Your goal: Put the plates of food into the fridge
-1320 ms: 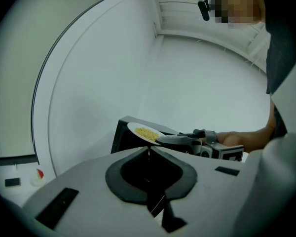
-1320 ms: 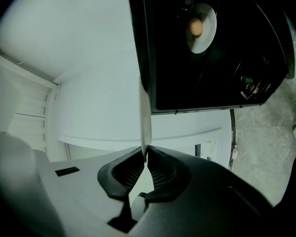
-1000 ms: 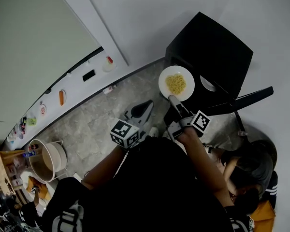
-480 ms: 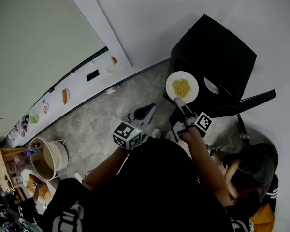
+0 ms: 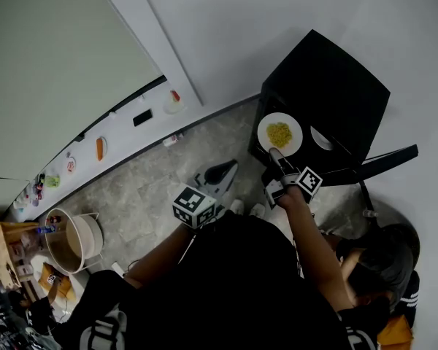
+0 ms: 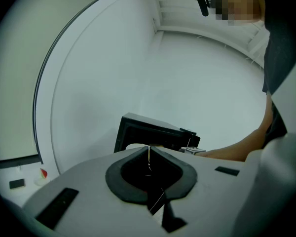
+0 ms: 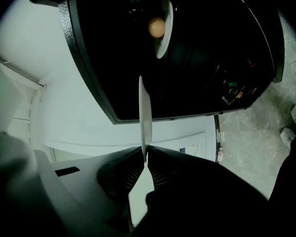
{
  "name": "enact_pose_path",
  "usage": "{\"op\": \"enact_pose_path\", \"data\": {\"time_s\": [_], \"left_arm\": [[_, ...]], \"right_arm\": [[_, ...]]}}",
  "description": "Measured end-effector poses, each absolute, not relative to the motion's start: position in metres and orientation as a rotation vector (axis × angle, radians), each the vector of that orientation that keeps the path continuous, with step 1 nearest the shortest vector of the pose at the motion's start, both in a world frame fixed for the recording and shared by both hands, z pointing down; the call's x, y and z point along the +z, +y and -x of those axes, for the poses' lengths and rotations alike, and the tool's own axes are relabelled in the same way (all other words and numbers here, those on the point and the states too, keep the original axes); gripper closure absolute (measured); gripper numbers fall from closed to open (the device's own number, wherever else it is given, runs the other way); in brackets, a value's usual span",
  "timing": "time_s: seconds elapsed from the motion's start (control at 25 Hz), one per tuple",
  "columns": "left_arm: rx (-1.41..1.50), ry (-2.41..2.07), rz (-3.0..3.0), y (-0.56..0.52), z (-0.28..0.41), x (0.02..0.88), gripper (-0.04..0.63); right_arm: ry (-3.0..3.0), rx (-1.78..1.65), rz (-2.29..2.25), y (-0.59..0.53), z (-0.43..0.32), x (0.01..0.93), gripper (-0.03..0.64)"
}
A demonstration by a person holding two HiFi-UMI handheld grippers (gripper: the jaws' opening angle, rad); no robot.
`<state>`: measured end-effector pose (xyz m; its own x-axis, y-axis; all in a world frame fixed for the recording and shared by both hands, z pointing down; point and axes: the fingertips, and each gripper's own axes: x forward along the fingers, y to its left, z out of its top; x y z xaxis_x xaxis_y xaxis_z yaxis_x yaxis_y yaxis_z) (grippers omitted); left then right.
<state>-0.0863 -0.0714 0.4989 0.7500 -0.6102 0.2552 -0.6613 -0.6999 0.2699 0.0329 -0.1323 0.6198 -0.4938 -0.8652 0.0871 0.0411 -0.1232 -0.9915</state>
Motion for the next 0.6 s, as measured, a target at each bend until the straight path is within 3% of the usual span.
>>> {"op": "enact_pose_path", "data": {"time_s": [0.6], "left_arm": [[0.211,-0.977,-2.588,-0.102,0.083,0.5,0.571]], "right_arm": [[1.393,-1.684,1.013,-0.194,-0.06,0.651,0.578]]}}
